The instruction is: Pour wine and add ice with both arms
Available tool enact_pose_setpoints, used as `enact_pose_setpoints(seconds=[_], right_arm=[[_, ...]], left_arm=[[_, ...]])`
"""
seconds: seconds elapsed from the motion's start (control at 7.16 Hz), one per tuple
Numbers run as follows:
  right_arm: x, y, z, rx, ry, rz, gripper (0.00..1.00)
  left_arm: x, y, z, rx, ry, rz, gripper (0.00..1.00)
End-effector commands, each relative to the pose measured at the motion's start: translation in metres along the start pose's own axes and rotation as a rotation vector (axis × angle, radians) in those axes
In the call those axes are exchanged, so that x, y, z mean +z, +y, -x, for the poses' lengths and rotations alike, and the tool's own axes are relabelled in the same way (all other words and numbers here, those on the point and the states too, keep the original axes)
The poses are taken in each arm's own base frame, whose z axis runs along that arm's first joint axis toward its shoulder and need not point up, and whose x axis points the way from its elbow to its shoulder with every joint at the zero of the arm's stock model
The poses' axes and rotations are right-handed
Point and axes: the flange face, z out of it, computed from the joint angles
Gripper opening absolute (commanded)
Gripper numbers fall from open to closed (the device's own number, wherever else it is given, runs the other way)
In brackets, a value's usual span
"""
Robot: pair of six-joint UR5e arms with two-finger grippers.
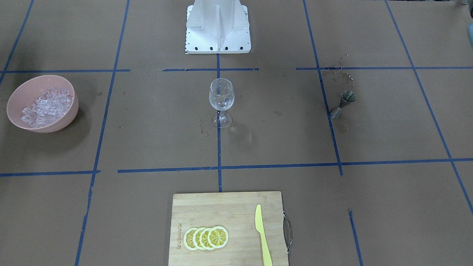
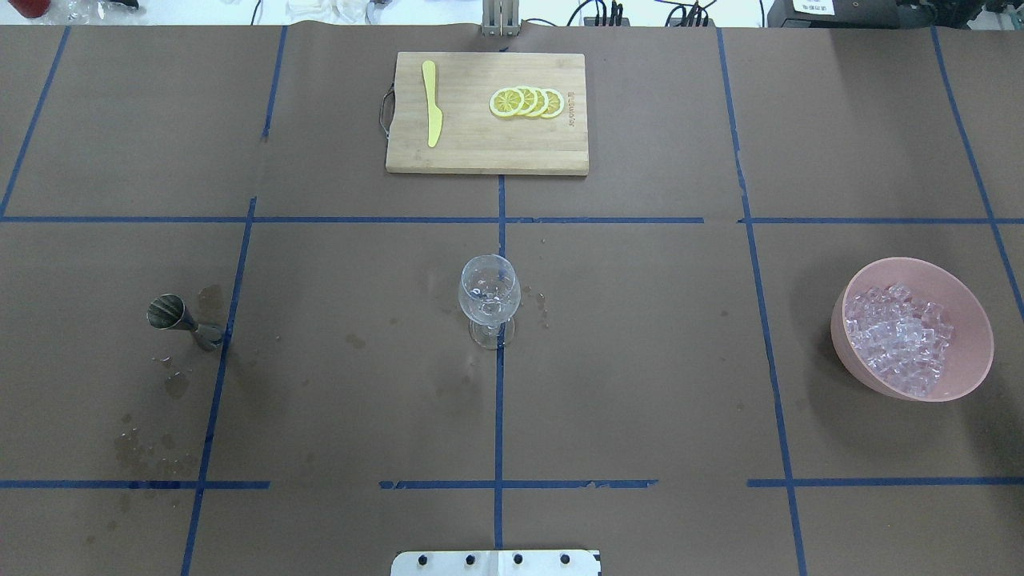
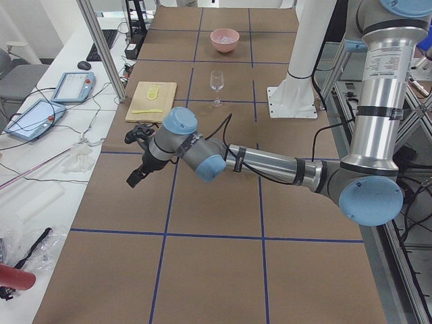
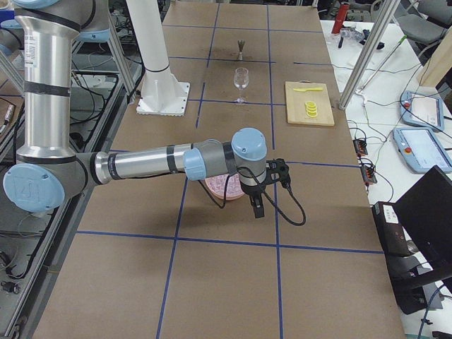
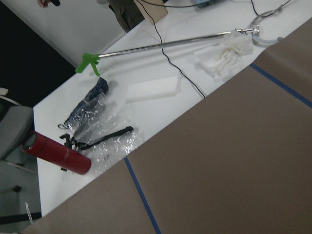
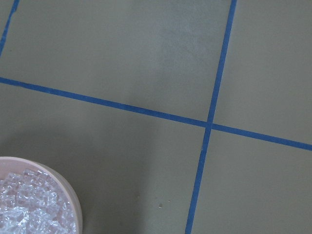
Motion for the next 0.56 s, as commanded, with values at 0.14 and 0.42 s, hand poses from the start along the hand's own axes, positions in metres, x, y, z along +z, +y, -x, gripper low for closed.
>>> enact_pose_setpoints(seconds=[0.14,0.42], right_arm=[[0.005,0.002,-0.005,0.008,-0.001,0.009,1.00],[0.004,0.000,-0.004,0.009,-0.002,0.008,1.00]], left_arm=[[0.017,0.134,0.030,-0.254,0.059,0.306,1.00],[0.023,0.168,0.025,-0.339,0.165,0.494,1.00]])
